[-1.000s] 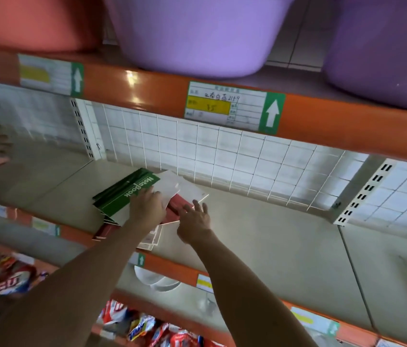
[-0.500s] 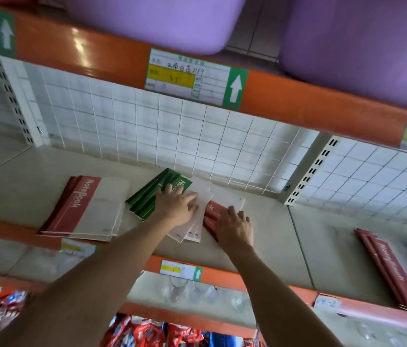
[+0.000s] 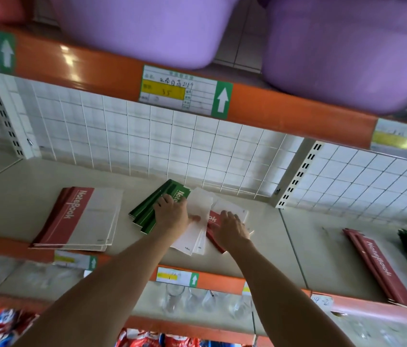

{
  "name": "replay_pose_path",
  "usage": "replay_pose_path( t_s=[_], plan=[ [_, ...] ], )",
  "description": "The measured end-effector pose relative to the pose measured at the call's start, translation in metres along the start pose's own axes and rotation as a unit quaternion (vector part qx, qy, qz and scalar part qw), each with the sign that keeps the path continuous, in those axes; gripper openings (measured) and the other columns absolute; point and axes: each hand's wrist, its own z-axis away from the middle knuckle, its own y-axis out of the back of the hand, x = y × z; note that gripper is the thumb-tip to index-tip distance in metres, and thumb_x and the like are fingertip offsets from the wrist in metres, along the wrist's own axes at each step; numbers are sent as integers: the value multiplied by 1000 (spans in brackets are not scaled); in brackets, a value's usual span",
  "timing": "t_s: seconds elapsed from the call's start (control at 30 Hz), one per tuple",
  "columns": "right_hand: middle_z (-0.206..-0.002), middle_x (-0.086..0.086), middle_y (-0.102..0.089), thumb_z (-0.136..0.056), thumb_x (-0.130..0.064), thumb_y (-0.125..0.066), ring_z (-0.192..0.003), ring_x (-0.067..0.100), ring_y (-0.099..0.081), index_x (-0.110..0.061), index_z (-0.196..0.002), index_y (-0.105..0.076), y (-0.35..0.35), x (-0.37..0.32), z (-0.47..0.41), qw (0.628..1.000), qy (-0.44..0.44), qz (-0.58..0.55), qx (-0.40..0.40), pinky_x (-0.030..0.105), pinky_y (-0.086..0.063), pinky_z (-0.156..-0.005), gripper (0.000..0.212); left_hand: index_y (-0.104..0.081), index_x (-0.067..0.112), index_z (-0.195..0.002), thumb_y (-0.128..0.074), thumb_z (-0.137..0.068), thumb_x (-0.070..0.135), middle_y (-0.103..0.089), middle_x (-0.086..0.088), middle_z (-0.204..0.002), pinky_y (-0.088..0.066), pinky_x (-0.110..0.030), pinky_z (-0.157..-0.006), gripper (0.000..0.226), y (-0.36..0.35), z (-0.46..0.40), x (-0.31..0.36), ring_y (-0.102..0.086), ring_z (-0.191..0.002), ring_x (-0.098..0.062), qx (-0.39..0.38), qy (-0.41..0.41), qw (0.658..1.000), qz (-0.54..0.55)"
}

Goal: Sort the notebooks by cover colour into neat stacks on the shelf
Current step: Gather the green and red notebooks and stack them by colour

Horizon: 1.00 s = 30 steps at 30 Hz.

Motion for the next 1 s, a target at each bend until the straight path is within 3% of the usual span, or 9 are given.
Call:
replay_pose_path(
  t_s=[0.13,0.23,0.43,0.53,0.7,0.77,0.83,0.9,1.0],
  plan=[
    [-121,13,-58,-94,-58,-41,-113,31,-57,-19,-128,-47,8,-7,5,995,29,88,38,38,-42,-93,52,-56,22,-125,-57,-75,79,-38,-17,-140,-32,-43,-106,76,3,0,2,-37,-125,-34,56,3,998,-24],
    [-131,13,-50,-89,-71,-41,-121,33,-50,-17,-134,-45,10,-2,0,997,-20,80,-7,41,-40,-98,70,-52,22,-127,-65,-69,77,-34,-14,-141,-31,-39,-106,81,4,3,2,-34,-126,-30,89,-1,996,-10],
    [-135,18,-46,-63,-96,-43,-127,35,-42,-7,-136,-44,14,6,1,987,-137,83,-33,42,-39,-99,114,-12,7,-150,-74,-57,79,-33,-17,-137,-49,-36,-88,133,18,4,10,-45,-118,-28,62,38,997,-8],
    [-134,19,-47,-47,-101,-47,-126,35,-45,-8,-132,-45,20,8,6,981,-172,79,-45,41,-39,-100,126,-13,0,-148,-82,-47,75,-34,-13,-131,-54,-36,-77,144,23,1,17,-48,-109,-24,48,40,998,-19],
    [-123,11,-60,-23,-102,-54,-115,28,-58,-8,-129,-46,18,23,6,976,-200,-47,-77,38,-48,-97,142,-18,1,-143,-90,-52,59,-40,-13,-128,-58,-40,-72,130,30,-12,32,-51,-109,-25,29,19,999,-38],
    [-106,5,-69,-13,-103,-50,-101,24,-65,-12,-112,-62,9,33,0,973,-186,-99,-96,35,-54,-88,135,-24,3,-141,-84,-73,37,-42,-15,-133,-58,-41,-74,97,33,-14,38,-51,-116,-28,28,2,1000,-11],
    [-99,5,-71,-25,-95,-63,-98,24,-65,-13,-102,-66,1,44,-9,969,-183,-129,-107,33,-54,-83,112,-35,3,-136,-71,-86,16,-48,-16,-133,-55,-40,-78,63,36,-14,42,-51,-119,-30,37,-2,999,21],
    [-94,8,-69,-52,-69,-83,-97,25,-64,-12,-94,-65,6,50,-13,965,-180,-158,-105,32,-54,-79,73,-45,2,-129,-65,-86,4,-55,-16,-127,-52,-39,-80,47,37,-16,42,-55,-117,-32,22,10,998,53],
    [-74,3,-64,-64,-34,-91,-66,21,-65,-15,-74,-65,21,64,-12,957,-184,-214,-73,28,-54,-57,33,-52,8,-116,-60,-86,-2,-65,-9,-111,-44,-34,-67,32,39,-17,40,-64,-102,-28,6,2,996,87]
  ],
)
